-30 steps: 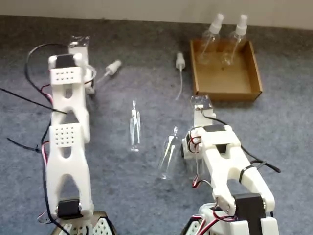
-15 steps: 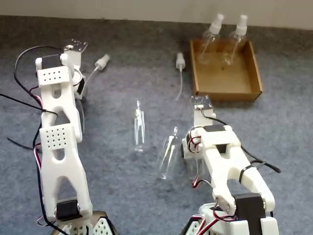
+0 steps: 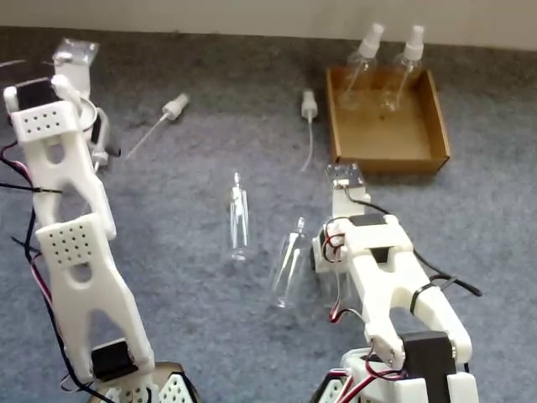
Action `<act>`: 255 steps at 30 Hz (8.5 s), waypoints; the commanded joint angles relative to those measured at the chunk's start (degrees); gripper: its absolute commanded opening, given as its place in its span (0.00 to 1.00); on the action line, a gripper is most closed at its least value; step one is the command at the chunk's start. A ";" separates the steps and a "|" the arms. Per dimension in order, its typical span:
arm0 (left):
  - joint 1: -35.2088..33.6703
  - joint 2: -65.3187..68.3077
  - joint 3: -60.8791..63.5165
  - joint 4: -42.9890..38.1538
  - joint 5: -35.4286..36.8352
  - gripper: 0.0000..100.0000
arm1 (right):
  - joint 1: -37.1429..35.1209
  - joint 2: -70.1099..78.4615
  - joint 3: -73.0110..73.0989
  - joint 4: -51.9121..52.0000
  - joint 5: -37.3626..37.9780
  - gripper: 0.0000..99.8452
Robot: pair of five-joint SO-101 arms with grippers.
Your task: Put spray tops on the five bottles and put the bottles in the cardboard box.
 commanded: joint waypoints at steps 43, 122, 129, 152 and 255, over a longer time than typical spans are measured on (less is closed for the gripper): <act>17.45 16.31 6.20 -56.62 -2.90 0.29 | -0.22 0.48 0.48 -3.56 0.88 0.01; 12.26 -17.98 43.03 -16.88 3.78 0.10 | -0.31 -59.91 32.13 2.86 7.38 0.00; 12.26 -17.80 26.33 -5.19 0.53 0.13 | -0.31 -59.91 32.22 2.86 7.38 0.00; 12.09 -7.60 23.16 -1.23 -7.30 0.20 | -0.31 -59.91 32.22 2.86 7.47 0.00; 47.96 -122.51 91.65 -50.46 33.67 0.00 | -24.22 -94.99 27.03 -1.01 8.44 0.00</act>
